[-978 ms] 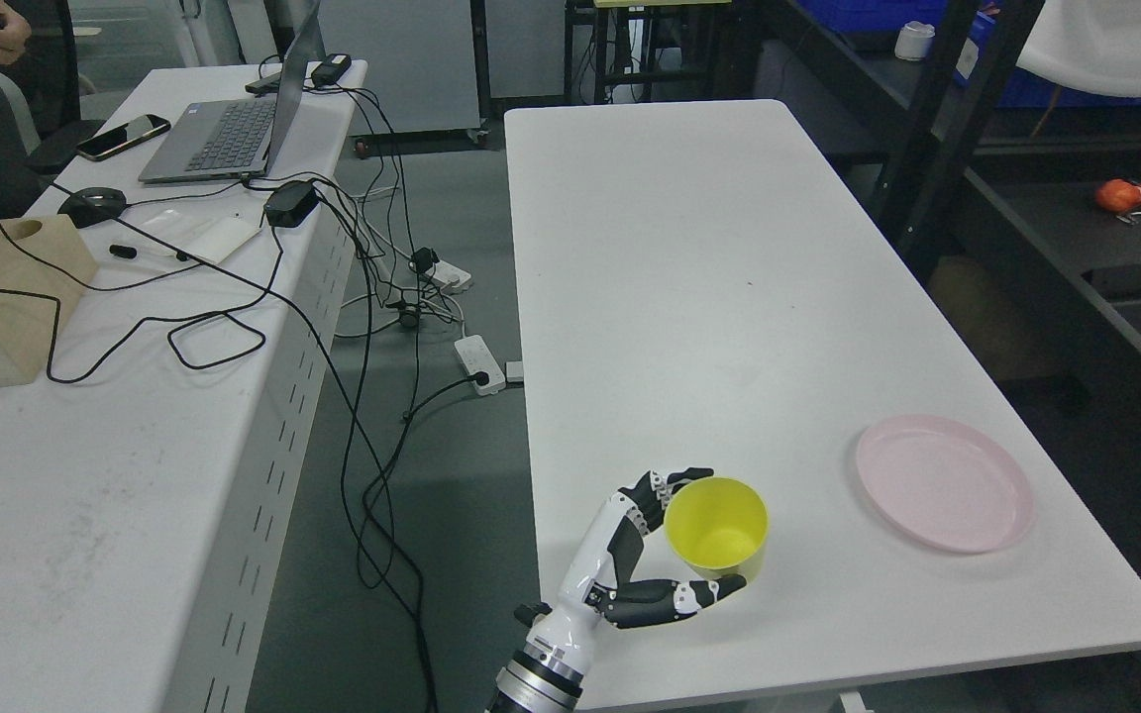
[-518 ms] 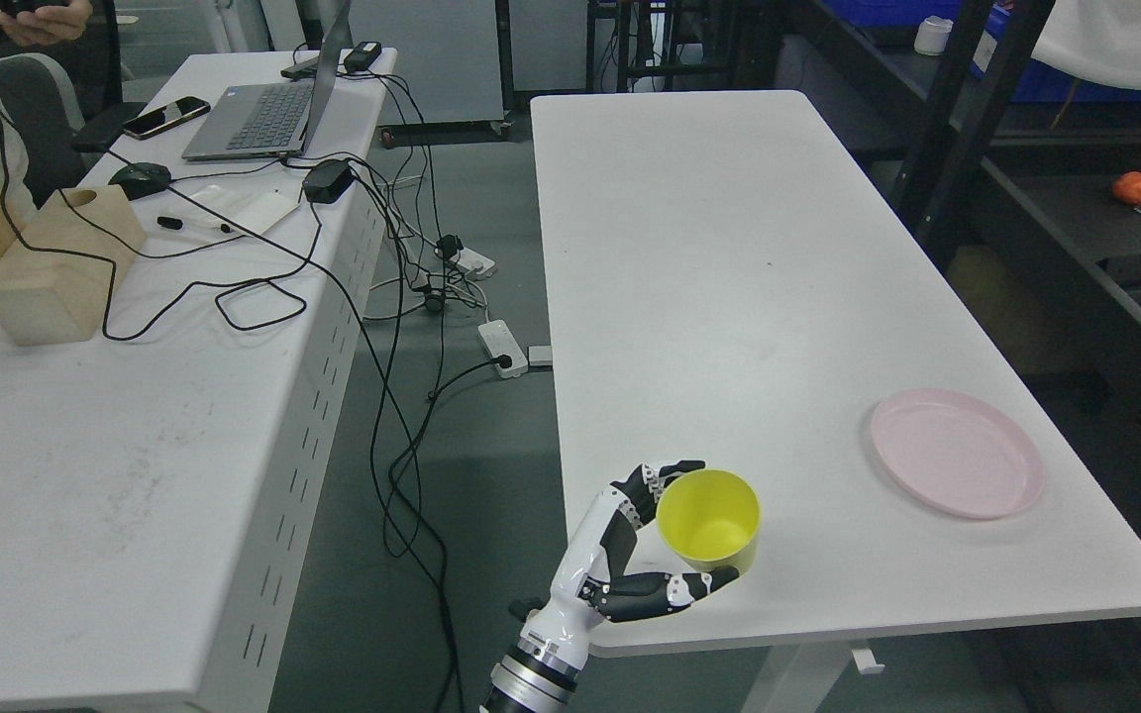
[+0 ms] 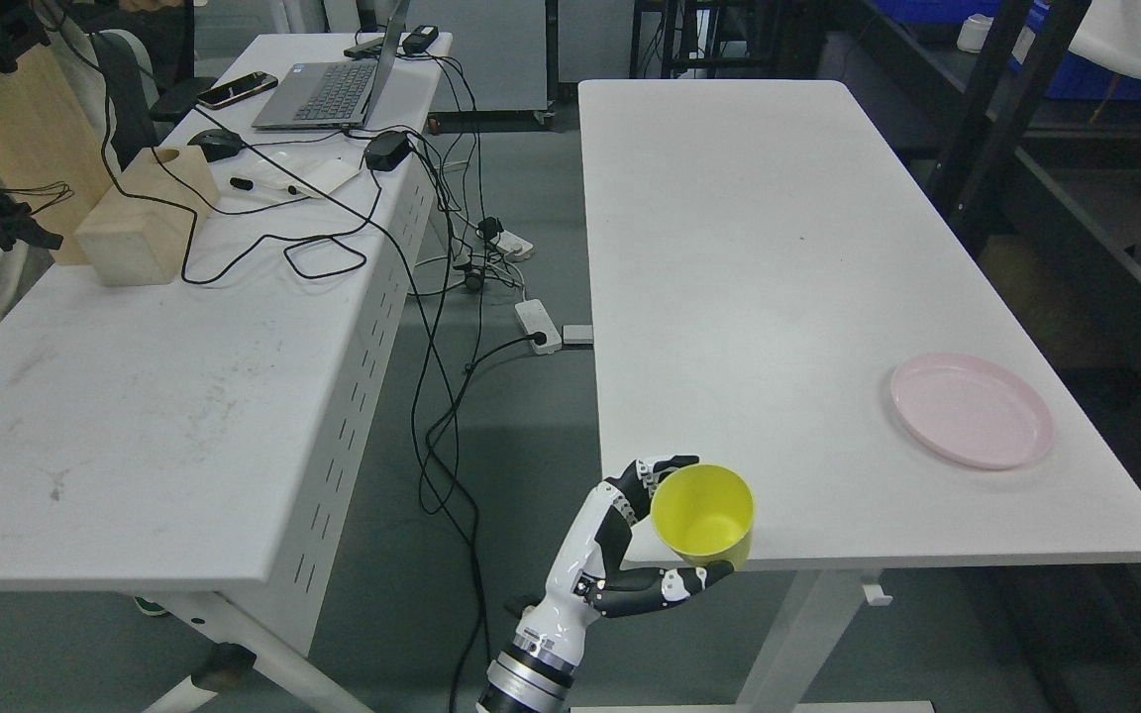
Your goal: Place yellow IKEA cup on middle right shelf
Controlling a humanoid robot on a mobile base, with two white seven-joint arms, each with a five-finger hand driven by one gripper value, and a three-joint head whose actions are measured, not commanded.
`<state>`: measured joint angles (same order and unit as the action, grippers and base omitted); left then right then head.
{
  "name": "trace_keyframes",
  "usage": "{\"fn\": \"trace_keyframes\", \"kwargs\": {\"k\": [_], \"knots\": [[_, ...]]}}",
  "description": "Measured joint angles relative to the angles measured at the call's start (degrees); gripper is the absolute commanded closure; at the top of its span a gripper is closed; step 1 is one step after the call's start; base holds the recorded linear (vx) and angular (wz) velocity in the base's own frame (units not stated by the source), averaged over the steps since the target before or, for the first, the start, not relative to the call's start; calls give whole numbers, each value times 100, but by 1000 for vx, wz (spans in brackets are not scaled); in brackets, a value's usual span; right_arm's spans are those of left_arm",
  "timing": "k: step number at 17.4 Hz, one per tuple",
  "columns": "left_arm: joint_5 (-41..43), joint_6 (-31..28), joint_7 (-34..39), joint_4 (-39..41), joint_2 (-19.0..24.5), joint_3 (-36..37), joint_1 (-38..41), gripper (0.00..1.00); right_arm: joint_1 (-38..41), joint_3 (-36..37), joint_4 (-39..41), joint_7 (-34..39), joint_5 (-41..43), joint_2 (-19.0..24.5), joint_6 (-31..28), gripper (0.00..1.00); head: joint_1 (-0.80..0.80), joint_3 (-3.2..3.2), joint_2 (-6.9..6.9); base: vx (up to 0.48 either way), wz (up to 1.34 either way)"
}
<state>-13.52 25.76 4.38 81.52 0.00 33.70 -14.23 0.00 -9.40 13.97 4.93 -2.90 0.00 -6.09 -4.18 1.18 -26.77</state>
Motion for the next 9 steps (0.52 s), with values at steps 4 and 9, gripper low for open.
{"fn": "trace_keyframes", "kwargs": {"k": [4,9], "knots": [[0,0,0,9,0,-31,-19,99,0,0,0,0,0,0,0,1,0,0,0,-217,-96],[0,1,0,21,0,-45,-92,99,0,0,0,0,0,0,0,1,0,0,0,-240,-303]]}}
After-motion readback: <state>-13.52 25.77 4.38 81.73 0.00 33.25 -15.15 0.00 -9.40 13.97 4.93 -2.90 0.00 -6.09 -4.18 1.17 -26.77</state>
